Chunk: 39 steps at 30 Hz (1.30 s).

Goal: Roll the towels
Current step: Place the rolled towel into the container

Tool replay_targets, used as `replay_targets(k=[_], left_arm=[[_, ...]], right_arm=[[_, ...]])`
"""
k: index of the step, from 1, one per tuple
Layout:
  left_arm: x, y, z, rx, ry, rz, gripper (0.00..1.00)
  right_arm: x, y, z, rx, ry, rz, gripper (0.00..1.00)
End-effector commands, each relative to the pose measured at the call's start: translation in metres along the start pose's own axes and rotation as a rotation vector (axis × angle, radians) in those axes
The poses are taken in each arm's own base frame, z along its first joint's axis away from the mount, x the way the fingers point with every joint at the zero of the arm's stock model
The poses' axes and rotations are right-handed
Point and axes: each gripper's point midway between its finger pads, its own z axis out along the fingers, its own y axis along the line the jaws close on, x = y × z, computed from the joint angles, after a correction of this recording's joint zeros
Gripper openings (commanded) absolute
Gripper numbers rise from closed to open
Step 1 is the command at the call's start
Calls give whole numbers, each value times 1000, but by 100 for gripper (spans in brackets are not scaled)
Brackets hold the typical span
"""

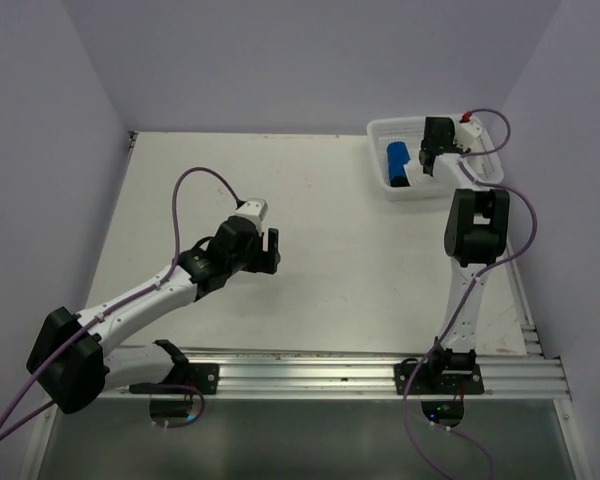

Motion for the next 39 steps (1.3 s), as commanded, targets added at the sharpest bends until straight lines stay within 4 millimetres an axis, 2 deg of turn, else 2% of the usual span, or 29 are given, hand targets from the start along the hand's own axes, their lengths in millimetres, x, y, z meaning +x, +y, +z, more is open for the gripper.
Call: replay_targets(k=[1,3,4,8,11,12,15,19,26,27,31,39], left_arm=[[-8,-6,4,33,-25,0,79],[-6,-6,5,34,-20,2,79],[-7,-6,5,33,-21,1,79],[-6,-7,5,35,-19,4,79],[-7,-7,5,36,-18,5,79],[-8,-7,4,38,-21,3,79],[-9,-8,3,40,-22,5,79],[-7,-9,1,47,-15,5,79],[-11,-10,-7,59,-33,5,79],[-12,-10,-8,61,-36,4,79],[-14,-10,-11,66,-45,2,79],[-18,-18,-12,103,-57,-2,79]], right_arm=[[10,-12,-4,-14,77,149,14],[14,-20,2,-28,121,212,15],[22,-24,5,-27,153,256,15],[37,-25,13,-81,265,346,21],[36,-26,14,-98,294,361,43],[35,-27,13,-100,293,355,54],[26,-26,5,-122,281,350,66],[1,-22,-9,-158,239,363,74],[-12,-17,-26,-215,245,403,81],[-6,-17,-28,-227,261,411,81],[-11,-11,-35,-297,233,447,83],[-22,-8,-44,-296,246,468,87]])
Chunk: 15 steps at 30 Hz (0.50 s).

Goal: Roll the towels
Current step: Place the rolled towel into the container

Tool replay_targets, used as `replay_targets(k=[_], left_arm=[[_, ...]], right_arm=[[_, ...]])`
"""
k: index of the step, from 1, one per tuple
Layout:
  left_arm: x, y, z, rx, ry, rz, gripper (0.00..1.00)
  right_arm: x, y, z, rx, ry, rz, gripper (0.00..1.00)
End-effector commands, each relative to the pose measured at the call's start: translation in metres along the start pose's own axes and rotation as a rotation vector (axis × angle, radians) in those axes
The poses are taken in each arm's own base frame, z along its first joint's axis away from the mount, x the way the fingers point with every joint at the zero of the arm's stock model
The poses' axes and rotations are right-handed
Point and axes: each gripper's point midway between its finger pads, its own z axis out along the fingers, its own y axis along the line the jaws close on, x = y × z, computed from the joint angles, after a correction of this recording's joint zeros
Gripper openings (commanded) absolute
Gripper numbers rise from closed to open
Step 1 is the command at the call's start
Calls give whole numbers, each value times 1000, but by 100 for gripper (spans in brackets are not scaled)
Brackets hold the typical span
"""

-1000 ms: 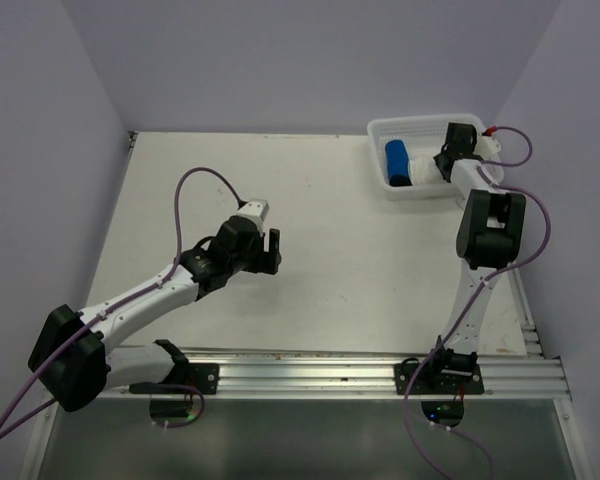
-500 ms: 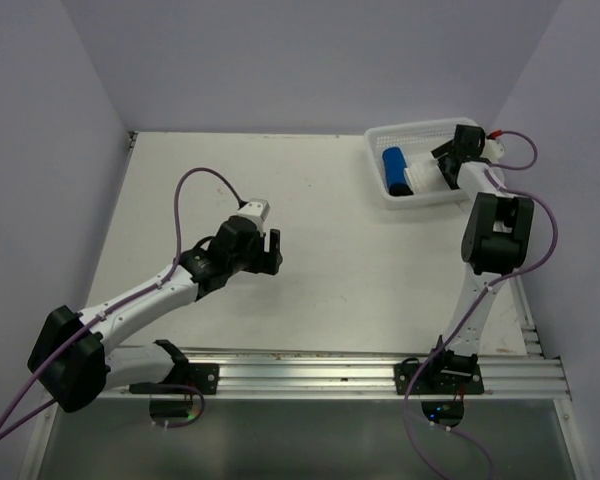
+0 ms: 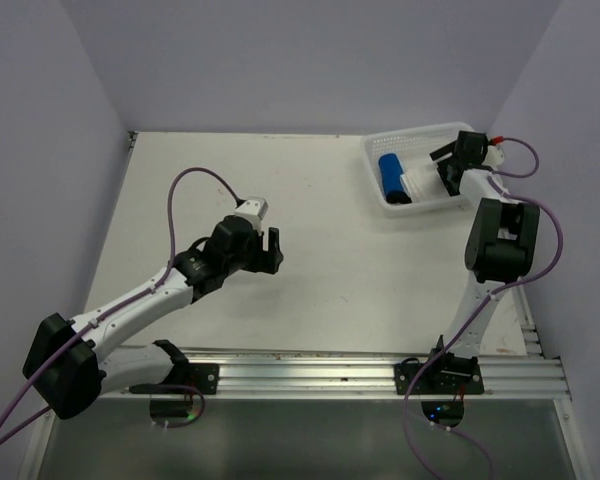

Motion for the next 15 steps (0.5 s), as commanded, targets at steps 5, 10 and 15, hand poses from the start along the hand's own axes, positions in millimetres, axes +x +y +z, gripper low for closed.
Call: replay_targets(k=[5,10,15], left_arm=[[-16,-11,-6,61,-49,5,80],[-22,-15,-11,74,-70,5,80],[-25,-20,-17,80,-91,21,80]], right_arm=[[-6,26,-22,-40,2,119,90],[7,39,-31,-63,-15,104,91],[3,44,-47,-8,-36,83,92]])
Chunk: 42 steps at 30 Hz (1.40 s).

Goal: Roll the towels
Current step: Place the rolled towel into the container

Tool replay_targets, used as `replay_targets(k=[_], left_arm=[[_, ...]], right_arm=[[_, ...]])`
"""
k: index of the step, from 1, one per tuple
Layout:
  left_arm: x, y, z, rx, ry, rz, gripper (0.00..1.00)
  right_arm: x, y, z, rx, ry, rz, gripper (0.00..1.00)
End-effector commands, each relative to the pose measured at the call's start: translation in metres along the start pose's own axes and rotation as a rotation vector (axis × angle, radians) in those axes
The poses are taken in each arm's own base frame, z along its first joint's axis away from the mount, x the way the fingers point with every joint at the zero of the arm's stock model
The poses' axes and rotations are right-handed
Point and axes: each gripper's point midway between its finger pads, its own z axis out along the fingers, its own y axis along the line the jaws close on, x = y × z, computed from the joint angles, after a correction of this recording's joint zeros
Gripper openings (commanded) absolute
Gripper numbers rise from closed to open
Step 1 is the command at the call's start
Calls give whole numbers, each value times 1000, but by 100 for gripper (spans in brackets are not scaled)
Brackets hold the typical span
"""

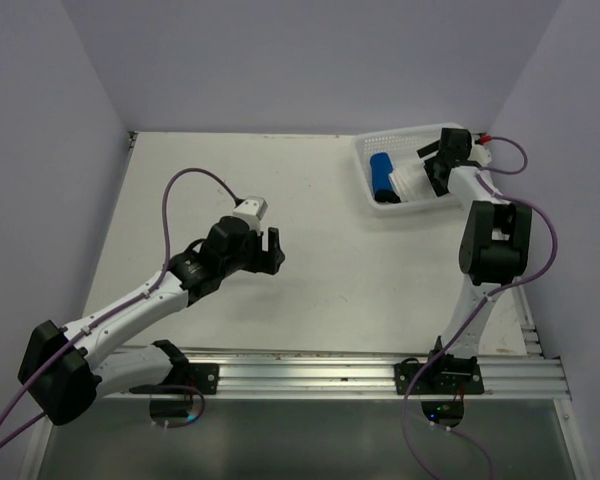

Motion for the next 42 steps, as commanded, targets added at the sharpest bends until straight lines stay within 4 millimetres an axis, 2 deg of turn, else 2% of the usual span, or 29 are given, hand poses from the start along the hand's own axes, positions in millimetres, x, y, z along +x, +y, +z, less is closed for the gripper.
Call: replay_targets(k=[1,8,16,21,22,24,25,26,27,28,29,30,31,32,33,36,37,39,40,42], left_arm=[[-22,-14,-10,43,-79,22,80],[-22,-20,-17,60,-93,35,80],[-27,-24,-26,77,-116,36,80],[-36,-22,-31,60,-139,40,80],[-39,-21,-34,54,-145,40,80],[-49,-21,-38,44,-171,49,80],[-53,-20,-41,37,-174,53,80],[-66,-23,-47,37,-201,58,80],[-75,-22,-52,19,-221,56,80],[-79,-20,-57,4,-222,60,80],[-96,-22,-67,1,-266,62,80],[-106,-18,-75,-30,-301,60,80],[-113,-14,-80,-55,-318,60,80],[-124,-12,-89,-76,-351,61,80],[-132,2,-95,-159,-385,45,80],[-147,25,-117,-279,-462,9,80],[-151,29,-125,-294,-490,-2,80],[-153,40,-131,-340,-517,-6,81],[-153,43,-131,-350,-518,-4,81],[-154,48,-130,-378,-511,-5,81]], right_arm=[[-16,27,-35,-17,-40,27,92],[-13,20,-50,33,-39,10,92],[-24,27,-85,-3,-56,-17,92],[-14,26,-105,-57,-23,-70,92],[-2,39,-113,-124,-12,-132,92],[15,47,-129,-198,19,-187,92],[32,58,-141,-257,40,-241,92],[35,66,-156,-320,23,-306,92],[53,78,-173,-380,35,-367,92],[60,80,-185,-407,27,-450,92],[64,83,-198,-432,16,-495,93],[70,93,-225,-475,-9,-540,93],[73,82,-235,-438,-12,-618,93],[70,83,-249,-436,-28,-637,95],[66,81,-268,-452,-39,-653,99],[85,46,-294,-403,6,-763,99],[86,21,-299,-377,21,-801,99],[89,-5,-308,-376,36,-836,99],[90,-25,-316,-405,46,-851,99],[88,-41,-324,-435,37,-850,99]])
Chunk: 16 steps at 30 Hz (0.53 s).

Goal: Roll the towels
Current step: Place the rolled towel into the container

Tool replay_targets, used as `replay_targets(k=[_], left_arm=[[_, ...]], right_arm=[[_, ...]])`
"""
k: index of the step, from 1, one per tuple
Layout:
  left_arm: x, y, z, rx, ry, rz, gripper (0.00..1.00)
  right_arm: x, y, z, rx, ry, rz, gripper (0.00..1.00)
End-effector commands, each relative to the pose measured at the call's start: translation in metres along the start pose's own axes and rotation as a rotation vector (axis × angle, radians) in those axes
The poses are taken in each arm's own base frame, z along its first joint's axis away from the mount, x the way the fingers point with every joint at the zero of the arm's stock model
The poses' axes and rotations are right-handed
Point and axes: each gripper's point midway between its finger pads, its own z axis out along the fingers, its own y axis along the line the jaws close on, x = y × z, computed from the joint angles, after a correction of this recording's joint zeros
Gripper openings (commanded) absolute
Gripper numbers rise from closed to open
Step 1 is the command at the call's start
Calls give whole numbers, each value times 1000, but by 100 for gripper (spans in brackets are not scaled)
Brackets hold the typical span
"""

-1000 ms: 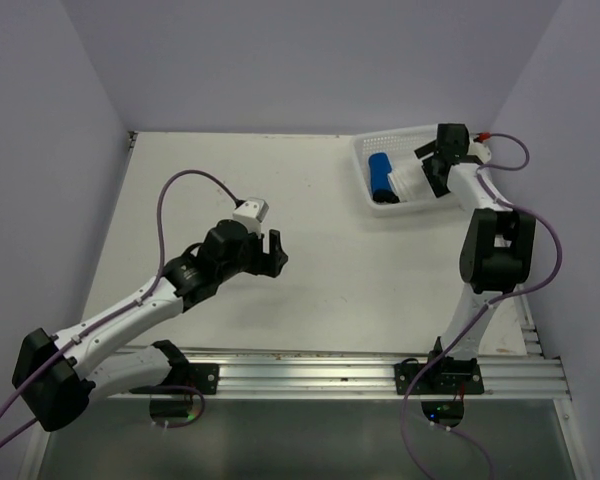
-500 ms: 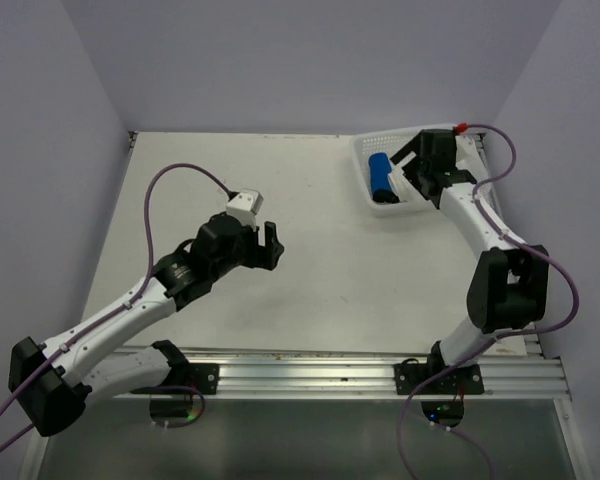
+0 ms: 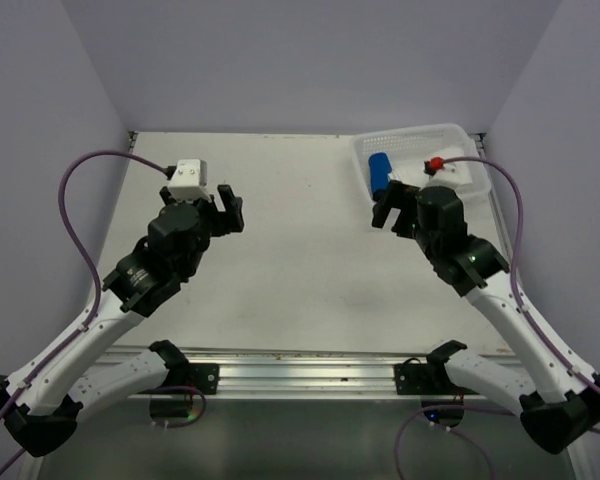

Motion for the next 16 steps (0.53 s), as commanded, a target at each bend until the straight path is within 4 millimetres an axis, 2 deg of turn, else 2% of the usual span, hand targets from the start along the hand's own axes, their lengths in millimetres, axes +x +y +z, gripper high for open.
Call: replay_targets(k=[1,4,7,11,16], left_arm=[[-6,24,3,-126,-15,50,81],[-5,26,5,-138,-5,45,81],[-3,26,5,-144,0,27,81],[-2,26,4,-146,4,-3,81],[4,31,1,-167,22,2,81]], right_arm=[[34,-38,-25,46,40,-112,99],[34,-54,-49,43,-12,-105,99],[37,-63,-58,83,21,-124,99],[47,-78,-54,160,65,-160,99],[70,-83,-41,217,180,-184,99]])
